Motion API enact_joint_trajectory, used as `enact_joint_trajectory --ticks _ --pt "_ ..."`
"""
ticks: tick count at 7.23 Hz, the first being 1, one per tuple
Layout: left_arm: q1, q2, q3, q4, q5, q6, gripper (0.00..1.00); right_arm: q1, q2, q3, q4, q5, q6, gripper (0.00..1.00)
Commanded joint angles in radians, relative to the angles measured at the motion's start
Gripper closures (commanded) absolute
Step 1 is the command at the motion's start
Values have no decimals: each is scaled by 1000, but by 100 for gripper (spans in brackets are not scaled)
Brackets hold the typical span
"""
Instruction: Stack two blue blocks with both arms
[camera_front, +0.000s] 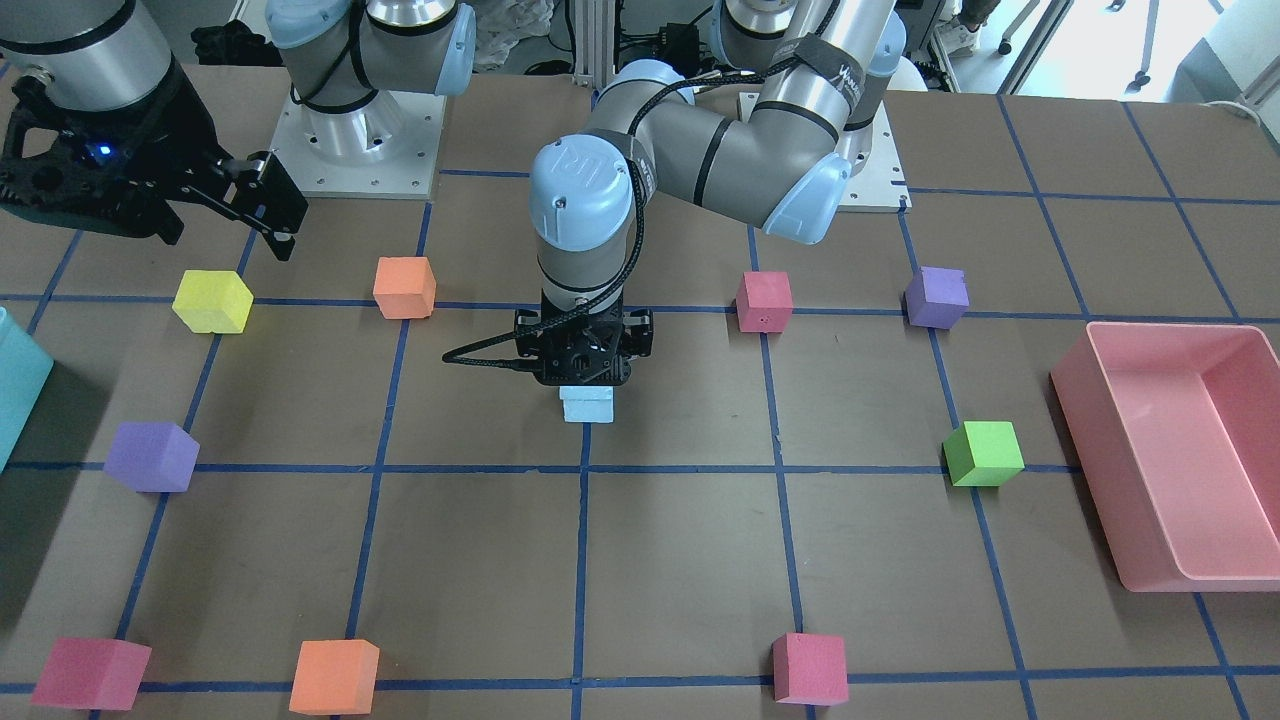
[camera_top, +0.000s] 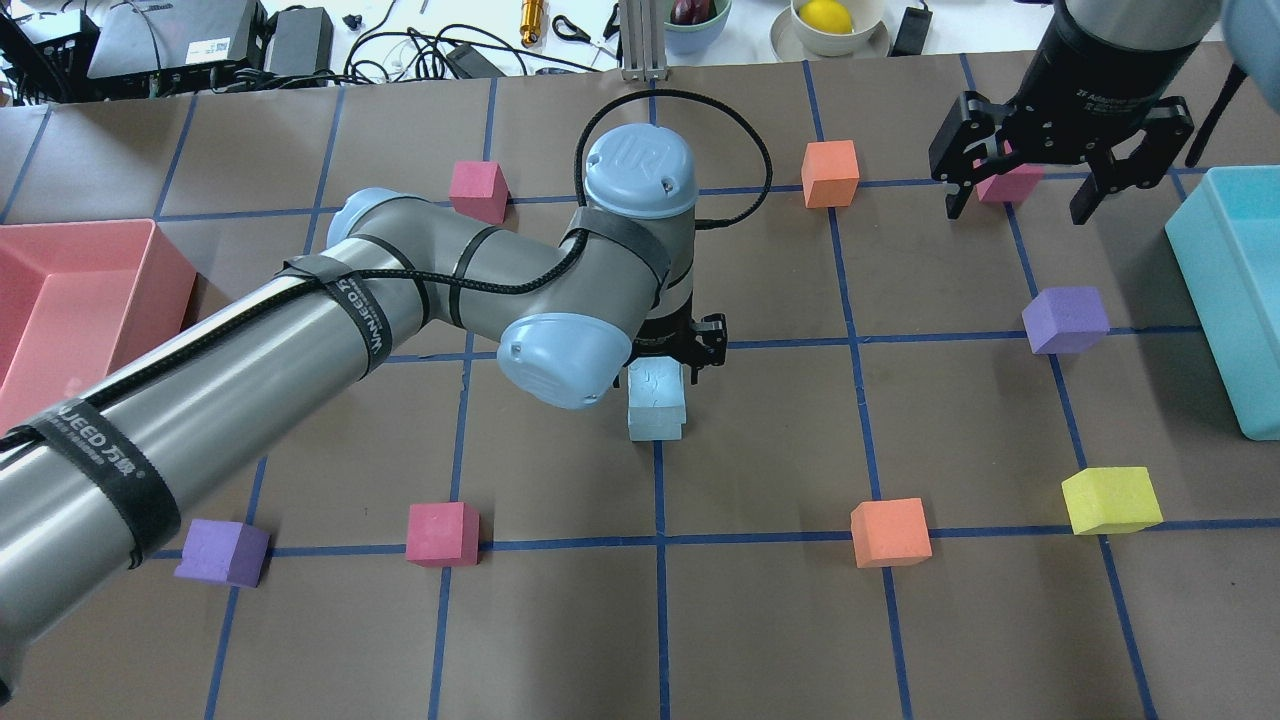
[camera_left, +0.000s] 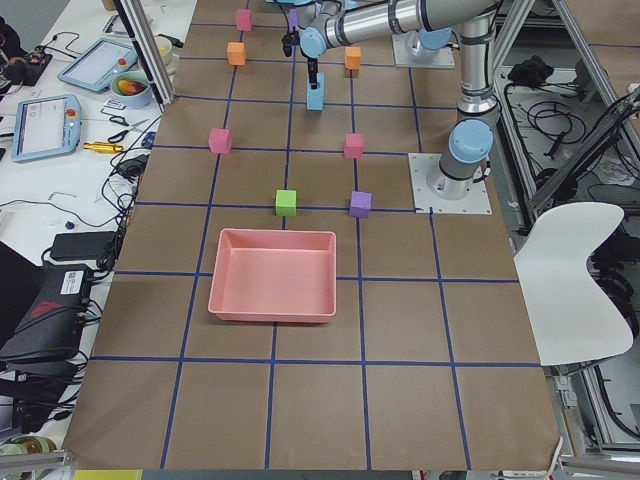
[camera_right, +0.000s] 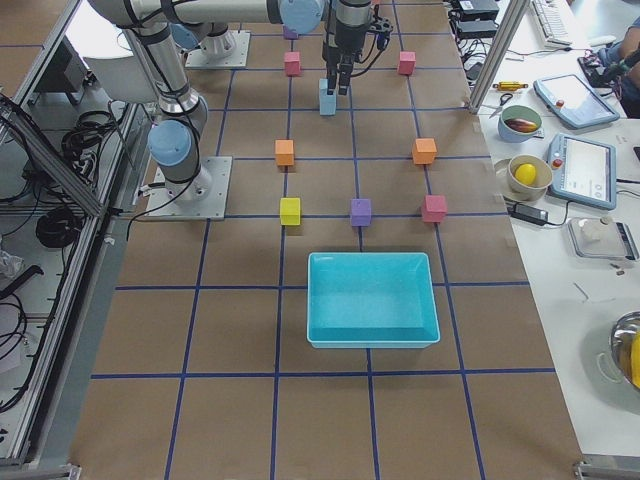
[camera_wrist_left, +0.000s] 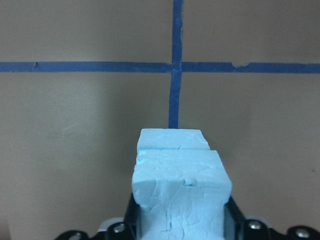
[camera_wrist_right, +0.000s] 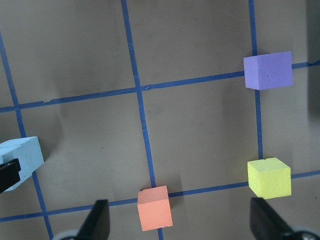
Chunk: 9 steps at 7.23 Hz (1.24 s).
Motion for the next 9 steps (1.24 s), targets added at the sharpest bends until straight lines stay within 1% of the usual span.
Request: enact_joint_trajectory --ticks 1,2,3,4,5,6,7,8,9 --pt "30 55 26 -2 0 33 0 13 -9 0 28 5 0 0" --pt "69 88 37 -29 0 52 0 18 -11 -1 29 7 0 0" --pt "119 139 42 -69 0 115 0 27 -11 -1 30 5 -1 0" --pt "198 199 48 -121 -1 208 0 53 -8 -1 29 5 0 0" --pt "280 251 83 -219 -3 291 0 57 -8 0 30 4 -4 0" --pt "349 280 133 -308 -4 359 0 59 -9 2 32 -7 -3 0" --pt "403 303 166 -356 0 379 0 59 -9 2 32 -7 -3 0" --pt "459 328 190 -377 -3 422 0 57 -9 2 32 -6 -1 0" --pt "507 336 187 -409 -4 463 0 57 -8 3 33 -4 -3 0"
